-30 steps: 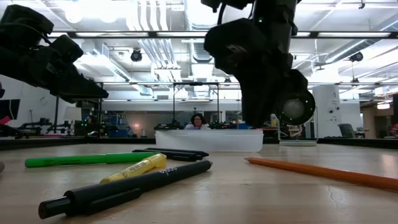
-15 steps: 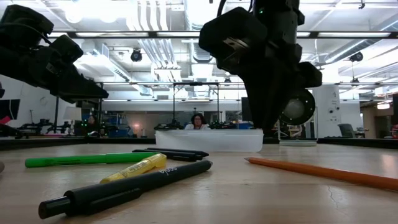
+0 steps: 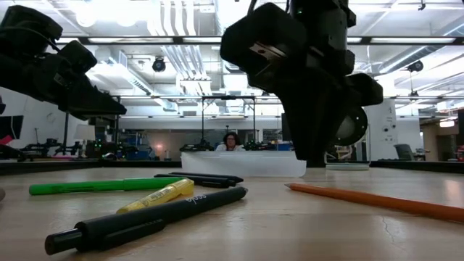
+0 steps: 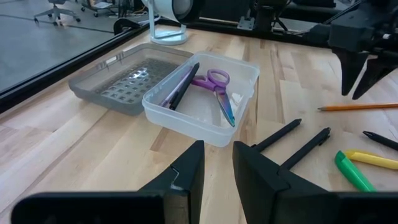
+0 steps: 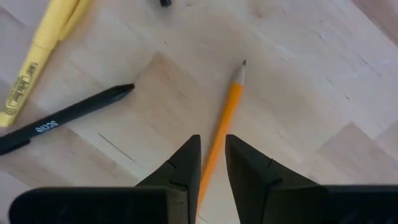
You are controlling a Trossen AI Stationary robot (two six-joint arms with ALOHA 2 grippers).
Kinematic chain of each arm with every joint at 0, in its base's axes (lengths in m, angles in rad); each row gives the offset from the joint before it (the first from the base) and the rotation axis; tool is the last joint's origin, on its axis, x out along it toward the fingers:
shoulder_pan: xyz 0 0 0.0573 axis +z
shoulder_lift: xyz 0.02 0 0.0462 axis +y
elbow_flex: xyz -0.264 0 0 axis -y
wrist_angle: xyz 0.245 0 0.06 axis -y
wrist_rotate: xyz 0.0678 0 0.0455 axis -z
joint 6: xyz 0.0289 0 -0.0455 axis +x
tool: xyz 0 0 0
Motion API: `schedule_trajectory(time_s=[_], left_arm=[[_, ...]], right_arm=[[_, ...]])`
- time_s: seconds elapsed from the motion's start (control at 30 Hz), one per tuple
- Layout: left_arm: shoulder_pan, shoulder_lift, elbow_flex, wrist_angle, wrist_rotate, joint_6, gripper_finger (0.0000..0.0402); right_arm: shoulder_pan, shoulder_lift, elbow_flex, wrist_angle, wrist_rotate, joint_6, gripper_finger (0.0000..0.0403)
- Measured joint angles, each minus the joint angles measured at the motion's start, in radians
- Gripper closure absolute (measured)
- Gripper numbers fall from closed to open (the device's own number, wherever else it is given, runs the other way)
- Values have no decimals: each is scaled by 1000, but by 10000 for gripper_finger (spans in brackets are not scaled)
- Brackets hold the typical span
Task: Pick & place school supplies into a supply box
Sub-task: Put the orange pencil into the supply box
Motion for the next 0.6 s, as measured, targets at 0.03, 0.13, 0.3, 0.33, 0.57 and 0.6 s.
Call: schedule_trajectory(time_s=[0.03, 0.13, 0.3, 0.33, 0.57, 0.6], left_arm=[[0, 0, 0, 0, 0, 0, 332], [0, 0, 0, 0, 0, 0, 332], [0, 0, 0, 0, 0, 0, 332], [0, 0, 0, 0, 0, 0, 332], [0, 0, 0, 0, 0, 0, 332], [0, 0, 0, 0, 0, 0, 332]], right_arm=[[0, 1, 4, -1, 0, 1, 335], [1, 15, 7, -1, 0, 12, 335], [1, 39, 7, -2, -5, 12, 335], [1, 40, 10, -3, -5, 12, 335], [-2, 66, 17, -1, -29, 8, 335], [-3, 69, 19, -1, -33, 8, 335]])
